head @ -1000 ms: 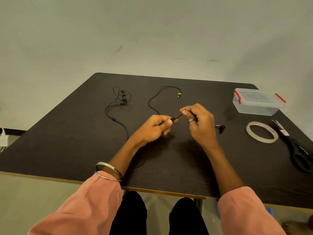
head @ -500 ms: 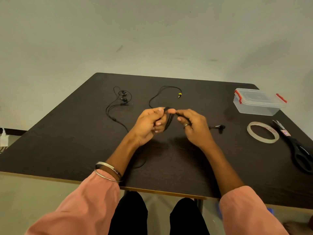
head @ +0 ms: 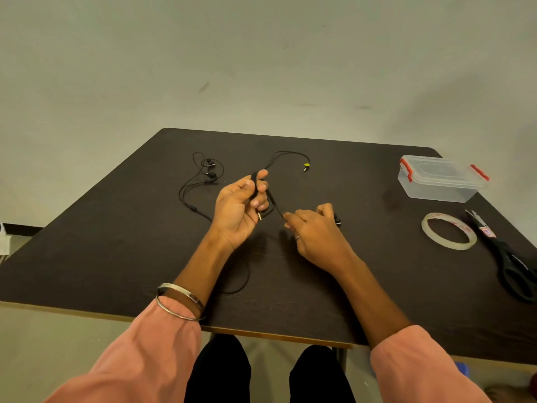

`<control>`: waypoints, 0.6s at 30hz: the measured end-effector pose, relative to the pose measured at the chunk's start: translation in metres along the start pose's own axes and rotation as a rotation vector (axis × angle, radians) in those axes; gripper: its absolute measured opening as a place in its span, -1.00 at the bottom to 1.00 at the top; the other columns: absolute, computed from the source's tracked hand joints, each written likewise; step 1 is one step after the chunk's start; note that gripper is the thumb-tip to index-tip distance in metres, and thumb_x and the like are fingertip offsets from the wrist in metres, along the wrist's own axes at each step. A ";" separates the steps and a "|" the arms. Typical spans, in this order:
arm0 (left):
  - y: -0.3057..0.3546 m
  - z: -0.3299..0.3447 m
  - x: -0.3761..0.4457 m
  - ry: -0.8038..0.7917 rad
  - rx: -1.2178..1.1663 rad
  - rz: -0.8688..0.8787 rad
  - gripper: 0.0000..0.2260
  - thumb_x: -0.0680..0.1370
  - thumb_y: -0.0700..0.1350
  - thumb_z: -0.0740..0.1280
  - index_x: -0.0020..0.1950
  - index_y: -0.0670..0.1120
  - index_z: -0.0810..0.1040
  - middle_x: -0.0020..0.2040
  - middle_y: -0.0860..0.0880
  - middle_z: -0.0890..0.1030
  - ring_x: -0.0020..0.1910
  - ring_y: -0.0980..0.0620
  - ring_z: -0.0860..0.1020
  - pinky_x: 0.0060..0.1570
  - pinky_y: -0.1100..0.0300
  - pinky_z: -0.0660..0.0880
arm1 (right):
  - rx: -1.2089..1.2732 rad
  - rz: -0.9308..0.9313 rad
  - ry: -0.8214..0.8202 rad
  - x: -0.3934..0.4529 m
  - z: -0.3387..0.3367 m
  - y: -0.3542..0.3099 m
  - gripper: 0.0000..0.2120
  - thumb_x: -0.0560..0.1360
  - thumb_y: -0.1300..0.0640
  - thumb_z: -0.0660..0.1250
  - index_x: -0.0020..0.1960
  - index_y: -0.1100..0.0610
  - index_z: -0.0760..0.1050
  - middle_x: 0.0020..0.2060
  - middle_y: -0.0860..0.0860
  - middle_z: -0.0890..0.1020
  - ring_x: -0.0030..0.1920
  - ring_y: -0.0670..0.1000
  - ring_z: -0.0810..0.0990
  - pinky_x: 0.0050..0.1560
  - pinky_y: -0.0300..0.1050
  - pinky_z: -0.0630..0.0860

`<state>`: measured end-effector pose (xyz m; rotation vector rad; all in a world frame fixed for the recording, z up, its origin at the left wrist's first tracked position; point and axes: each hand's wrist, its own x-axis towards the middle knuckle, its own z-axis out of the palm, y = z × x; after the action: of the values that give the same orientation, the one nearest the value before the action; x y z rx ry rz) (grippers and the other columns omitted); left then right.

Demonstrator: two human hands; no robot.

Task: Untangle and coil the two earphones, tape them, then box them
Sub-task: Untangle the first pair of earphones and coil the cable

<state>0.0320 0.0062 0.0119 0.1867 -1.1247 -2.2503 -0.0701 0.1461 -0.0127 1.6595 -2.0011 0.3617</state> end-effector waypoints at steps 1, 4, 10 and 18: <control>0.000 -0.001 0.000 0.006 -0.009 0.015 -0.73 0.66 -0.26 0.03 0.25 -0.33 0.41 -0.29 0.00 0.51 -0.47 0.16 0.35 -0.41 0.32 0.35 | -0.008 -0.032 0.002 0.000 0.000 -0.001 -0.60 0.41 0.17 0.04 0.02 0.21 0.60 -0.32 0.03 0.61 -0.34 0.07 0.58 -0.16 -0.05 0.19; -0.001 -0.002 0.001 0.037 0.009 0.051 -0.80 0.64 -0.33 0.03 0.17 -0.28 0.40 -0.21 -0.04 0.54 -0.40 0.13 0.41 -0.32 0.29 0.41 | -0.047 -0.146 -0.008 0.000 0.001 -0.005 -0.74 0.38 0.25 0.30 0.03 0.26 0.60 -0.27 0.09 0.62 -0.32 0.10 0.59 -0.22 -0.07 0.47; -0.012 0.004 -0.003 0.044 0.391 0.086 -0.75 0.62 -0.41 0.06 -0.03 -0.15 0.47 -0.12 -0.10 0.60 -0.31 0.06 0.54 -0.14 0.18 0.50 | 0.019 -0.135 -0.003 0.001 0.000 -0.012 -0.76 0.30 0.27 0.45 -0.03 0.23 0.59 -0.22 0.09 0.59 -0.25 0.10 0.58 -0.29 -0.04 0.46; -0.020 0.007 -0.004 -0.051 0.616 0.097 -0.70 0.63 -0.41 0.05 0.21 -0.07 0.36 -0.11 -0.11 0.59 -0.24 0.12 0.64 -0.14 0.27 0.56 | 0.589 0.235 0.077 0.000 -0.016 0.005 -0.86 0.47 0.13 0.39 -0.13 0.19 0.66 -0.36 0.03 0.61 -0.38 -0.04 0.52 -0.35 -0.05 0.46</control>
<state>0.0232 0.0225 0.0004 0.3130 -1.7867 -1.7724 -0.0714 0.1549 0.0010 1.6892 -2.1627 1.1748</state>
